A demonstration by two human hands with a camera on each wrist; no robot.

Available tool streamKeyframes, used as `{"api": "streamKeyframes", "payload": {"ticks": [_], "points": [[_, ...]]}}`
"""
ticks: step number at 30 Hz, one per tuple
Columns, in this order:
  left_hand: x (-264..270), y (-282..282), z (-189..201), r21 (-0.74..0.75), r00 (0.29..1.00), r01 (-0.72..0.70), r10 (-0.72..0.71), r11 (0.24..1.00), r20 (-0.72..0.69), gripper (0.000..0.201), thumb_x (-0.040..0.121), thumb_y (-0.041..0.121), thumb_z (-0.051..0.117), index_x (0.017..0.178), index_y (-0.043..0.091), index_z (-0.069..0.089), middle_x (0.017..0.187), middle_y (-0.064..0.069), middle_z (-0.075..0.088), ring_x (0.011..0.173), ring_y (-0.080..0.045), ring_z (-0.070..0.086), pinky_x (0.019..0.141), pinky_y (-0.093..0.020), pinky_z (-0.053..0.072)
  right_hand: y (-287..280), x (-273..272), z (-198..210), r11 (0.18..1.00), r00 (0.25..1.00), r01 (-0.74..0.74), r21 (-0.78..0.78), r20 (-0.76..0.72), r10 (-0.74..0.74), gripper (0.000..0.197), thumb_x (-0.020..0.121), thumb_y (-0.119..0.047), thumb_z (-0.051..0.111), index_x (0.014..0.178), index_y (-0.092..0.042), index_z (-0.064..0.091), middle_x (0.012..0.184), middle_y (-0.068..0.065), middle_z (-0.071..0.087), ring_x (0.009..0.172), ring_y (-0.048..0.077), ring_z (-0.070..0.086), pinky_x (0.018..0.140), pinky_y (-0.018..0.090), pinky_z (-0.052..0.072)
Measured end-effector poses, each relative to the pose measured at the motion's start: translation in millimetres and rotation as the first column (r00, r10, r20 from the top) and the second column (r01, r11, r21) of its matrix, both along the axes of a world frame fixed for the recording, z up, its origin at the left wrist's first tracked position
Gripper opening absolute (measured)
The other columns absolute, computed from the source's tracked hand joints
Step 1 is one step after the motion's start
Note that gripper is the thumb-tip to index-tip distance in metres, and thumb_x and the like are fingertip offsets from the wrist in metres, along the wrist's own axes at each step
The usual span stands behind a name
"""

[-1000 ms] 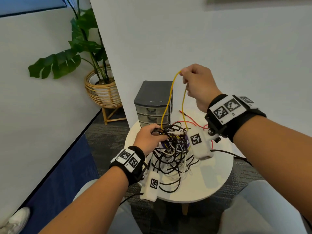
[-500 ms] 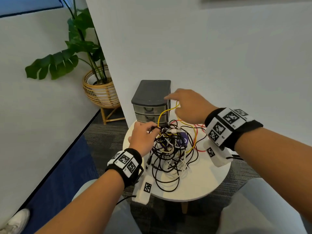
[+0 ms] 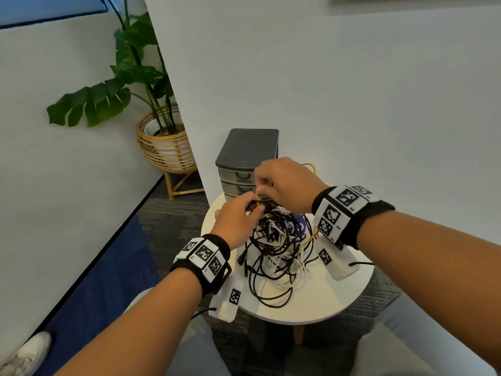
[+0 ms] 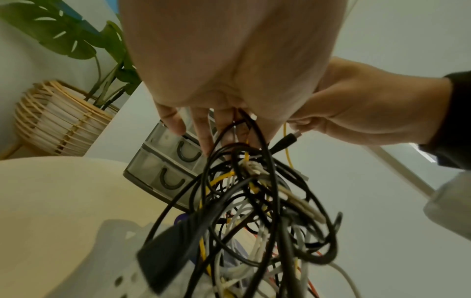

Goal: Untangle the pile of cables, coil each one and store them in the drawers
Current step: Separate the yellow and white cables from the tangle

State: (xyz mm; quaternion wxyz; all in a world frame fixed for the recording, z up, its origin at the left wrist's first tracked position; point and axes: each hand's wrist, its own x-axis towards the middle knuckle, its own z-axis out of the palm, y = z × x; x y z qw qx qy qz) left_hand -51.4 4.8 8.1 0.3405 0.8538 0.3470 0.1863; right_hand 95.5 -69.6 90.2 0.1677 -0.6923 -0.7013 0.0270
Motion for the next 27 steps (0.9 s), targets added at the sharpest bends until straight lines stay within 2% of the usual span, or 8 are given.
{"api": "streamKeyframes", "payload": {"ticks": [3, 6, 11, 13, 15, 17, 21, 27], "points": [[1.2, 4.4, 4.7, -0.007, 1.000, 0.020, -0.020, 1.000, 0.008, 0.016, 0.091, 0.049, 0.052, 0.090, 0.036, 0.061, 0.085, 0.014, 0.065, 0.090, -0.018, 0.061, 0.092, -0.056, 0.048, -2.1, 9.2, -2.7, 0.996, 0.991, 0.082, 0.035, -0.109, -0.078, 0.014, 0.096, -0.025, 0.064, 0.083, -0.022, 0.063, 0.086, -0.005, 0.064, 0.082, 0.016, 0.059, 0.066, 0.026, 0.042], [-0.6, 3.9, 4.8, -0.020, 0.999, 0.036, -0.036, 0.999, 0.003, 0.013, 0.088, 0.051, 0.054, 0.087, 0.039, 0.058, 0.087, 0.018, 0.065, 0.092, -0.013, 0.061, 0.094, -0.056, 0.047, -4.5, 17.0, -6.4, 0.990, 0.980, 0.138, 0.041, -0.152, -0.130, 0.014, 0.096, -0.027, 0.065, 0.082, -0.022, 0.064, 0.085, -0.005, 0.065, 0.082, 0.017, 0.061, 0.075, 0.038, 0.052], [1.1, 5.9, 4.3, -0.045, 0.999, 0.032, -0.031, 0.998, 0.008, 0.016, 0.082, 0.054, 0.057, 0.091, 0.041, 0.059, 0.090, 0.020, 0.066, 0.095, -0.011, 0.062, 0.095, -0.055, 0.048, -6.2, 8.7, -6.4, 0.978, 0.982, 0.155, 0.137, -0.133, -0.137, 0.015, 0.097, -0.028, 0.061, 0.082, -0.025, 0.060, 0.087, -0.007, 0.063, 0.088, 0.016, 0.053, 0.080, 0.036, 0.045], [-1.0, 5.6, 1.9, -0.022, 0.999, 0.013, -0.013, 1.000, 0.030, 0.015, 0.083, 0.045, 0.067, 0.095, 0.038, 0.061, 0.095, 0.017, 0.067, 0.098, -0.012, 0.063, 0.094, -0.053, 0.049, -6.8, 7.3, -4.5, 0.982, 0.983, 0.183, 0.044, -0.045, -0.181, 0.015, 0.098, -0.028, 0.058, 0.083, -0.026, 0.060, 0.088, -0.005, 0.063, 0.094, 0.019, 0.050, 0.086, 0.039, 0.040], [-5.0, 5.1, -3.0, -0.011, 0.999, -0.028, 0.028, 1.000, 0.043, 0.017, 0.085, 0.027, 0.076, 0.095, 0.031, 0.063, 0.095, 0.012, 0.067, 0.097, -0.012, 0.063, 0.093, -0.050, 0.051, -8.0, 4.9, -3.2, 0.967, 0.979, 0.196, -0.163, 0.094, -0.182, 0.016, 0.098, -0.027, 0.054, 0.083, -0.027, 0.059, 0.090, -0.005, 0.062, 0.097, 0.022, 0.052, 0.091, 0.042, 0.039], [-7.1, 5.0, -5.8, -0.018, 0.998, -0.048, 0.049, 0.999, 0.033, 0.014, 0.087, 0.020, 0.076, 0.093, 0.024, 0.065, 0.089, 0.009, 0.067, 0.092, -0.013, 0.064, 0.090, -0.046, 0.053, -7.5, 5.6, -2.6, 0.957, 0.984, 0.175, -0.231, 0.062, -0.166, 0.016, 0.099, -0.027, 0.054, 0.084, -0.026, 0.060, 0.090, -0.007, 0.062, 0.093, 0.021, 0.054, 0.092, 0.043, 0.038], [-2.2, 4.2, -2.8, 0.026, 1.000, -0.006, 0.006, 1.000, -0.017, 0.016, 0.092, 0.030, 0.071, 0.085, 0.018, 0.064, 0.082, 0.003, 0.066, 0.085, -0.019, 0.063, 0.082, -0.044, 0.053, -2.1, 9.0, -3.1, 0.956, 0.947, 0.294, -0.001, -0.138, -0.291, 0.016, 0.099, -0.027, 0.056, 0.084, -0.025, 0.060, 0.084, -0.009, 0.062, 0.087, 0.020, 0.054, 0.085, 0.040, 0.035], [-1.2, 9.0, -13.4, -0.010, 0.998, -0.023, 0.022, 1.000, -0.067, 0.024, 0.094, 0.037, 0.067, 0.073, 0.029, 0.058, 0.077, 0.009, 0.062, 0.085, -0.021, 0.061, 0.084, -0.044, 0.051, -2.9, 3.6, -26.6, 0.944, 0.968, 0.227, -0.239, -0.054, -0.246, 0.029, 0.094, -0.020, 0.055, 0.067, -0.031, 0.051, 0.092, 0.000, 0.063, 0.087, 0.023, 0.061, 0.079, 0.039, 0.053]]}}
